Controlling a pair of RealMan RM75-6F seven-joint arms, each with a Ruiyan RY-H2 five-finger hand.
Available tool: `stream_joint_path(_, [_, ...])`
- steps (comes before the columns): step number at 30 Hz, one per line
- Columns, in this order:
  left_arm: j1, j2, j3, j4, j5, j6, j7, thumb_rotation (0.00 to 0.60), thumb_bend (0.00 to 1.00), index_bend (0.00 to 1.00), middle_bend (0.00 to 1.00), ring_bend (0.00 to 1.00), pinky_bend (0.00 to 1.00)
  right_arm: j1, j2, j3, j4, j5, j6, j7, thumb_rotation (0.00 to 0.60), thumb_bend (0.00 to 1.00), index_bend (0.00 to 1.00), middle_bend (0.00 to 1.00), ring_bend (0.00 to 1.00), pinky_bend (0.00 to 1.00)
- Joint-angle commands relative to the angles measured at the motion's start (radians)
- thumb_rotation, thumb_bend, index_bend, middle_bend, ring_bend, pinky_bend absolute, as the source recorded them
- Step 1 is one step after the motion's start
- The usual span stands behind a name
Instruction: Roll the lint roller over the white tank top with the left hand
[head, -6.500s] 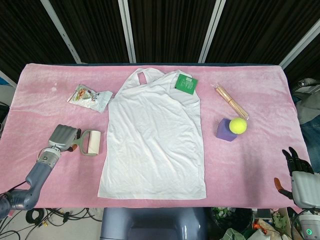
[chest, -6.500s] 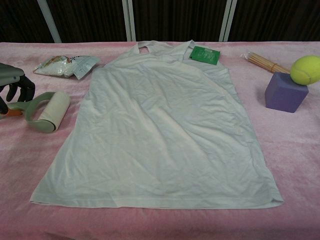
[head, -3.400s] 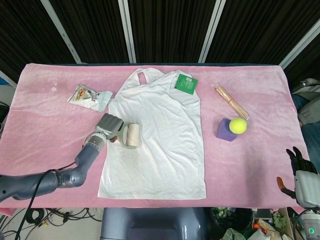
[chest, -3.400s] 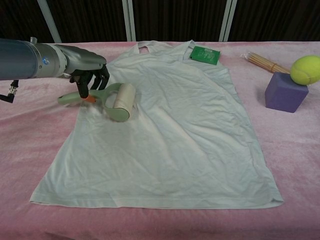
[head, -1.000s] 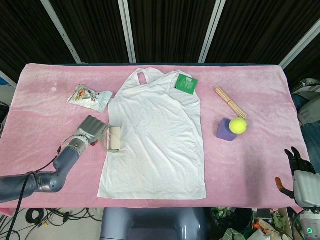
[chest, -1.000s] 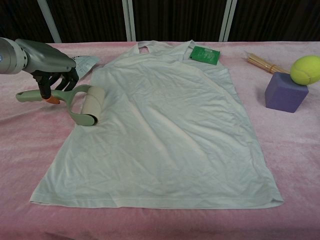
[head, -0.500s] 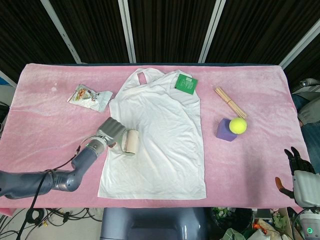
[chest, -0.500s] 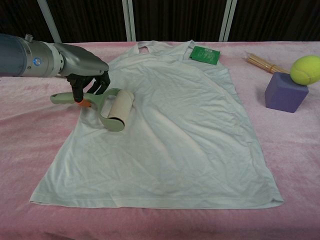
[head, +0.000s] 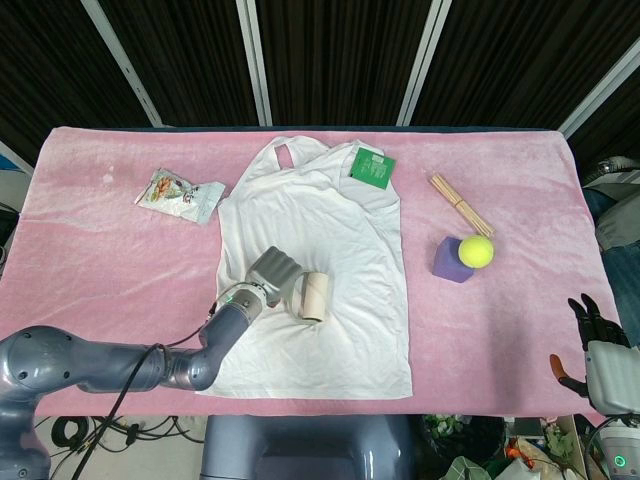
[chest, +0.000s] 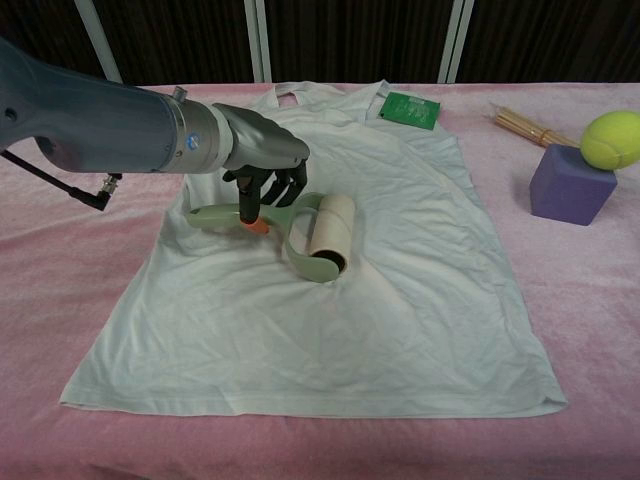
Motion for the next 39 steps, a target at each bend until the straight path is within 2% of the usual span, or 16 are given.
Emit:
stream_joint_path(1, [-0.031, -0.040, -0.017, 0.033, -0.042, 0.011, 0.015, 0.600, 0.47, 0.62, 0.63, 0.52, 0.67, 0.000, 0.000, -0.001, 0.000, -0.001, -0.001, 0.001, 0.600, 0.29, 0.02, 0.00, 0.17, 0.15])
stream_joint_path(6, [-0.043, -0.048, -0.019, 0.042, -0.067, 0.024, 0.019, 0.600, 0.47, 0.62, 0.63, 0.52, 0.67, 0.000, 0.000, -0.001, 0.000, -0.002, -0.001, 0.002, 0.600, 0.29, 0.02, 0.00, 0.17, 0.15])
stream_joint_path(13, [-0.038, -0.015, 0.014, 0.028, -0.098, 0.037, 0.032, 0.600, 0.47, 0.63, 0.63, 0.52, 0.67, 0.001, -0.001, -0.001, -0.001, 0.000, -0.003, 0.000, 0.600, 0.29, 0.02, 0.00, 0.17, 0.15])
stream_joint_path(18, [-0.030, 0.020, 0.051, 0.013, -0.117, 0.041, 0.046, 0.600, 0.47, 0.63, 0.63, 0.52, 0.67, 0.000, -0.002, 0.000, -0.002, 0.004, -0.001, -0.001, 0.600, 0.29, 0.02, 0.00, 0.17, 0.15])
stream_joint_path(29, [0.020, 0.136, 0.184, -0.042, -0.156, 0.044, 0.076, 0.600, 0.47, 0.63, 0.63, 0.52, 0.67, -0.001, -0.002, 0.001, -0.005, 0.005, 0.001, -0.002, 0.600, 0.29, 0.02, 0.00, 0.17, 0.15])
stream_joint_path(34, [0.064, 0.188, 0.223, -0.053, -0.130, 0.028, 0.037, 0.600, 0.47, 0.63, 0.63, 0.52, 0.67, -0.001, -0.004, 0.000, -0.007, 0.004, 0.002, -0.004, 0.600, 0.29, 0.02, 0.00, 0.17, 0.15])
stream_joint_path(39, [0.102, 0.217, 0.216, -0.050, -0.048, 0.002, -0.028, 0.600, 0.47, 0.63, 0.64, 0.52, 0.67, -0.001, -0.006, 0.000, -0.009, 0.004, 0.003, -0.011, 0.600, 0.29, 0.02, 0.00, 0.17, 0.15])
